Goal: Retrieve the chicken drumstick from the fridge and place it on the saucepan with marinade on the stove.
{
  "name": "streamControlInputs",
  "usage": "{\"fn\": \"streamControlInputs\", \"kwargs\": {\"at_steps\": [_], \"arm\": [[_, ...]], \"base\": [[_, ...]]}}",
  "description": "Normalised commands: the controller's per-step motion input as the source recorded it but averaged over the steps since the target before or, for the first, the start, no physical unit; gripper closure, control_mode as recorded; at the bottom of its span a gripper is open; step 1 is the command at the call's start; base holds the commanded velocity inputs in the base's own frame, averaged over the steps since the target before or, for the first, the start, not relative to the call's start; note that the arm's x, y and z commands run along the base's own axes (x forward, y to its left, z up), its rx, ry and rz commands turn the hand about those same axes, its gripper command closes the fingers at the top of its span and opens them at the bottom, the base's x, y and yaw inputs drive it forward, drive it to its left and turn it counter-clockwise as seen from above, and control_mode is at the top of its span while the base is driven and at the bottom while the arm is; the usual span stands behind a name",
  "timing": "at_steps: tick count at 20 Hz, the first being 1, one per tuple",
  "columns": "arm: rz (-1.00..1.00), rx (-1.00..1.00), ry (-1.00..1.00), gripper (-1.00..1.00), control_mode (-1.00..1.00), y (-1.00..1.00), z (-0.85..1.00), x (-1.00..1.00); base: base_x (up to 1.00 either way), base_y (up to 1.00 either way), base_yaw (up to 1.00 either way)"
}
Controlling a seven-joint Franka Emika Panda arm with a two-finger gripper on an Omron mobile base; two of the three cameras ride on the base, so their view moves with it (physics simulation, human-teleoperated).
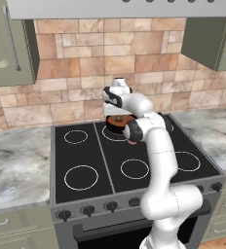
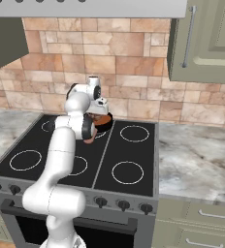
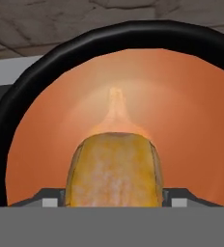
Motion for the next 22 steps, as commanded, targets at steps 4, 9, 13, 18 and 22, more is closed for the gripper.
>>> {"fn": "streamControlInputs", "kwargs": {"at_steps": [4,9,13,18,22], "arm": [[0.0,0.0,-0.06,-1.0,-1.0,0.0,0.01,-0.02],[0.0,0.0,-0.07,-1.0,-1.0,-0.01,0.34,-0.16],[0.0,0.0,-0.08,-1.0,-1.0,-0.07,0.5,-0.59],[0.0,0.0,-0.15,-1.0,-1.0,-0.09,0.49,-0.96],[0.0,0.0,-0.23,-1.0,-1.0,0.0,0.46,-1.0]], "base": [[0.0,0.0,0.0],[0.0,0.0,0.0],[0.0,0.0,0.0],[0.0,0.0,0.0],[0.0,0.0,0.0]]}}
